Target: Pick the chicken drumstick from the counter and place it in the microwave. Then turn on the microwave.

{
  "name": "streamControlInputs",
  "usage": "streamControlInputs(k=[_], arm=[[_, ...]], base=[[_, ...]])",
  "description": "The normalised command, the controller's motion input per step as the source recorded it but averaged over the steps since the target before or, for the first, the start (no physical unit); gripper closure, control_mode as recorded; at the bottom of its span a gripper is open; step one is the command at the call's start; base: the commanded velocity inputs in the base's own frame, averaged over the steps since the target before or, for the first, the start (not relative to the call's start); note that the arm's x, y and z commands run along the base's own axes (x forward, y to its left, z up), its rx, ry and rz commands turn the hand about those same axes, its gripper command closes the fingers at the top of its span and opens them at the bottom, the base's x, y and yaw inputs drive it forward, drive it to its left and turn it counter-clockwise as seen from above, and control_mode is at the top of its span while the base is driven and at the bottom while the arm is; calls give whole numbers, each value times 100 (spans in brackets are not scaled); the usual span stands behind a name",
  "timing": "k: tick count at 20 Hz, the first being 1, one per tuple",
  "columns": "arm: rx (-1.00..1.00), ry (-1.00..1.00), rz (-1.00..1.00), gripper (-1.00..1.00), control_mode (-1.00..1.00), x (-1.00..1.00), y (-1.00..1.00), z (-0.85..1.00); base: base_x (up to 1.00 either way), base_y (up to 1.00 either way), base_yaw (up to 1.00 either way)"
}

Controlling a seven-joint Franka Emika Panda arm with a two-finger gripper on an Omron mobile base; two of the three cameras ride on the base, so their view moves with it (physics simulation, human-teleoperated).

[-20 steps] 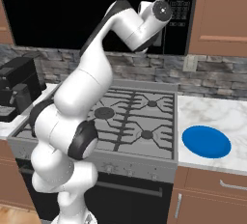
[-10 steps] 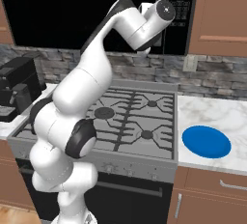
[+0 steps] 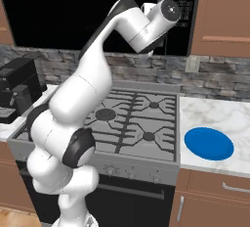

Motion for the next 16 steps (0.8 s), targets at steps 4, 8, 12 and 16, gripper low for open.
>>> streamControlInputs(k=[4,8,12,16], arm=[[0,0,0,-100,-100,-37,0,-2],[1,-4,0,-100,-100,-37,-7,-1],[0,-1,0,-100,-100,-31,-16,-6],[0,-6,0,-100,-100,-30,-29,-2]], base=[[0,0,0],[0,0,0],[0,0,0],[0,0,0]])
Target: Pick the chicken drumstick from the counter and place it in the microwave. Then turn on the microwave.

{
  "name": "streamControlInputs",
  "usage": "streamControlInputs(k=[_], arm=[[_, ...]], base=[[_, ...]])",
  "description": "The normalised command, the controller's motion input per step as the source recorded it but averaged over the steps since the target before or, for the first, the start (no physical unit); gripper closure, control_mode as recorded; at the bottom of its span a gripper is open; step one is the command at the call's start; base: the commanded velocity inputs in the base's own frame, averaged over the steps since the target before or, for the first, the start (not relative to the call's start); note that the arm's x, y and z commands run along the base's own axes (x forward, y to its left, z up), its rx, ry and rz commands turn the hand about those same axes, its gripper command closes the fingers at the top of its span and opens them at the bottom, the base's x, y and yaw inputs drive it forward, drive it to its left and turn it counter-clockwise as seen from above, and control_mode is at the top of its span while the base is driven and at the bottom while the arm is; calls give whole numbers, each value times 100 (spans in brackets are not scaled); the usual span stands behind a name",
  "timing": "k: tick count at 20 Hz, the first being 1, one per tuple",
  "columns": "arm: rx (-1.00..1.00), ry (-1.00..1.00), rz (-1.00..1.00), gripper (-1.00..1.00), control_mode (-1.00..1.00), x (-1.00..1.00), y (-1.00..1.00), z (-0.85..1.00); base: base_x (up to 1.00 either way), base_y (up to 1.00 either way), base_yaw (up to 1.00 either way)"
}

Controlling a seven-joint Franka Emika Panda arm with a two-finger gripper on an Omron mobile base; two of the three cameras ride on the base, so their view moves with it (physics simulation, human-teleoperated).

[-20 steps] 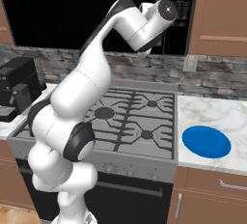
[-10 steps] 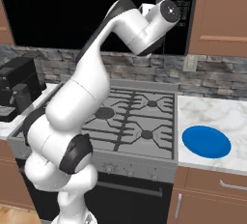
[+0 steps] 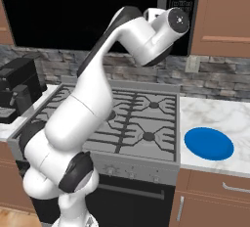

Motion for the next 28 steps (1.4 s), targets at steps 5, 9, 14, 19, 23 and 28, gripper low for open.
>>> streamControlInputs(k=[5,9,14,19,23,28], arm=[[0,-15,-2,-100,-100,-39,-43,0],[0,-8,-13,-100,-100,-39,-28,0],[0,2,-20,-100,-100,-19,-13,0],[0,5,-17,-100,-100,-10,-23,0],[1,11,-5,-100,-100,-3,-22,0],[10,2,0,-100,-100,-4,-22,3]], base=[[0,0,0],[0,0,0],[0,0,0],[0,0,0],[0,0,0],[0,0,0]])
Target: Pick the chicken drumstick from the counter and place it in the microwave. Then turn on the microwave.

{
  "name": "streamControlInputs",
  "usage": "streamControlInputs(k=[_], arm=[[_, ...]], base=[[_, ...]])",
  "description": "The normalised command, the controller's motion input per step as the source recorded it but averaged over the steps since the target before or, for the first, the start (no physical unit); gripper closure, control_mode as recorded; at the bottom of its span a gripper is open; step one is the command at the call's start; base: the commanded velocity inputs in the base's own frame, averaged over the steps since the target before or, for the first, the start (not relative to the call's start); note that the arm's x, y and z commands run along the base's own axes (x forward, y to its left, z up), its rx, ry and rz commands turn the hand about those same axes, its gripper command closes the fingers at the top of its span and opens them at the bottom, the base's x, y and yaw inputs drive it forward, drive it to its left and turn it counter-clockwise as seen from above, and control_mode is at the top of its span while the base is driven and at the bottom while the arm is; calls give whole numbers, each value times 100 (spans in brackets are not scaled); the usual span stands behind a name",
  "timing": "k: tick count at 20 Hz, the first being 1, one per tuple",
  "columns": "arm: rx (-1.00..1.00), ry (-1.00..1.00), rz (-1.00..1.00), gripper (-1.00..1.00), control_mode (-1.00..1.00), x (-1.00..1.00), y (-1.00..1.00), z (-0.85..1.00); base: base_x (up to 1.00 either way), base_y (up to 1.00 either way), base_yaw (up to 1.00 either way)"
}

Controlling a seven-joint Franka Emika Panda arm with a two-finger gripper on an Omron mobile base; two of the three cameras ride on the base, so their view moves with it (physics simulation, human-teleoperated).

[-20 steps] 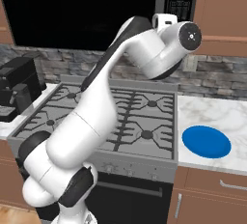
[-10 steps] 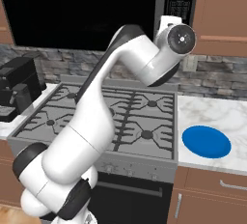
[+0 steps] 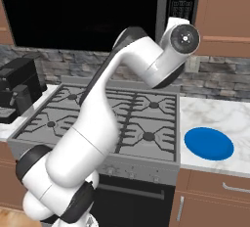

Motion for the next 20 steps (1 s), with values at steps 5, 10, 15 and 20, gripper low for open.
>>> streamControlInputs(k=[5,10,15,20], arm=[[13,0,0,-100,-100,-5,-28,5],[7,0,0,-100,-100,-2,-24,0],[4,2,1,-100,-100,1,-6,0],[3,1,7,-100,-100,12,5,-1]], base=[[0,0,0],[0,0,0],[0,0,0],[0,0,0]])
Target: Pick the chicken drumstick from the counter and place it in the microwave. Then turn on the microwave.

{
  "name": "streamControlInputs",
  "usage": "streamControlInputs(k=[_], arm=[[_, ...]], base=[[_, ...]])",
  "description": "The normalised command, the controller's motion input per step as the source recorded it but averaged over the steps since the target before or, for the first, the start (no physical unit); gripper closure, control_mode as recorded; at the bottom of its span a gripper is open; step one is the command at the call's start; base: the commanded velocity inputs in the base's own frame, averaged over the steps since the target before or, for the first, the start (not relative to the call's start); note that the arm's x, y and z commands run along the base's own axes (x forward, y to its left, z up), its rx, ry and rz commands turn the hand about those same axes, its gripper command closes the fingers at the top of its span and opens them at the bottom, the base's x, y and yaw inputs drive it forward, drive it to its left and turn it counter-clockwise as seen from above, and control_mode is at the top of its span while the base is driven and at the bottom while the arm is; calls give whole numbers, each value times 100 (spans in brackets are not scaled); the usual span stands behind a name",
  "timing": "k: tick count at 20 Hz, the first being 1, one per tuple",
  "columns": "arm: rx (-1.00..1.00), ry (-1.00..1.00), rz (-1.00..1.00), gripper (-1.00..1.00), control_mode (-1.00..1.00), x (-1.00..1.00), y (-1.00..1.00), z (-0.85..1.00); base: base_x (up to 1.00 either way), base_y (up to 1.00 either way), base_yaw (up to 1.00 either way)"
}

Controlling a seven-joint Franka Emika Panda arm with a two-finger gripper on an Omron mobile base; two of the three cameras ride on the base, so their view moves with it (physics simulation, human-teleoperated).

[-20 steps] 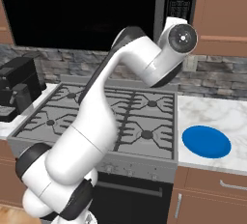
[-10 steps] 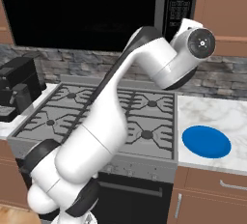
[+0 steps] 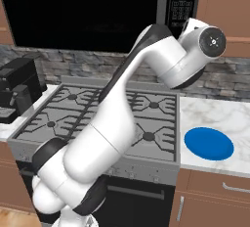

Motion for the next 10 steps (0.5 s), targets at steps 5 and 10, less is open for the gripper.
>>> streamControlInputs(k=[5,10], arm=[[3,1,10,-100,-100,24,2,-1],[0,-1,8,-100,-100,27,3,-1]], base=[[0,0,0],[0,0,0]])
